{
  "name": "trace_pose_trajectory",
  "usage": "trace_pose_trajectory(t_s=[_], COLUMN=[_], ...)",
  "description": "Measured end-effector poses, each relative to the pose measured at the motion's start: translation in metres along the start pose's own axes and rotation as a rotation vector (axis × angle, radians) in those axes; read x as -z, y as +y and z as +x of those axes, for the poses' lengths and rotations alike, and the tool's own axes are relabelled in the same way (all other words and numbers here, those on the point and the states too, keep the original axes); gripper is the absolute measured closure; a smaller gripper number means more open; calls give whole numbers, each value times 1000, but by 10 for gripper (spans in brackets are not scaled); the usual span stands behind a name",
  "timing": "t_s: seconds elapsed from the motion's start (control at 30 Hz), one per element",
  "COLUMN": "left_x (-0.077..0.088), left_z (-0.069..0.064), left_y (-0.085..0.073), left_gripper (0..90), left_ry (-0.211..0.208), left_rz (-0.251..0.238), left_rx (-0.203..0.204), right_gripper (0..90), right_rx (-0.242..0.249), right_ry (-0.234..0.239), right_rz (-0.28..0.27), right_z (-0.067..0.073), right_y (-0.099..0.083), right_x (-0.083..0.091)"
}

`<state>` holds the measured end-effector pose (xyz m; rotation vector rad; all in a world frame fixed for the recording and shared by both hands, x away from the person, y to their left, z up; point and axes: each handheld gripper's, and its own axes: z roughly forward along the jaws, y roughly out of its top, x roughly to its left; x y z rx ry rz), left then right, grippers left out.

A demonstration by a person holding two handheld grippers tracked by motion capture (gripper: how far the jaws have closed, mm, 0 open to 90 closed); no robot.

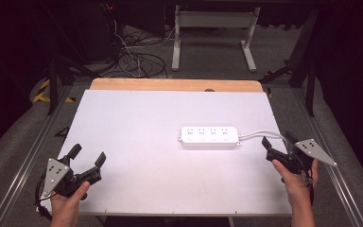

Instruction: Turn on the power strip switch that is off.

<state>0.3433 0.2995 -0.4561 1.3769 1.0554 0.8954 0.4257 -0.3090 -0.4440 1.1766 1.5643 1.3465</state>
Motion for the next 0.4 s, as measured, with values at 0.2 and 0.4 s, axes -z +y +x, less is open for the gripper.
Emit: trace_pose_trajectory(t_s=[0.2,0.4], left_x=[-2,0], left_z=[0,1], left_y=[0,0], left_gripper=[123,123], left_ry=[-4,1], left_rz=[3,-1], left_rx=[-2,2], right_gripper=[118,118], right_rx=[1,1], right_ry=[-2,-2], right_rz=[2,1], right_z=[-1,-1], right_y=[0,-1], right_x=[0,-1])
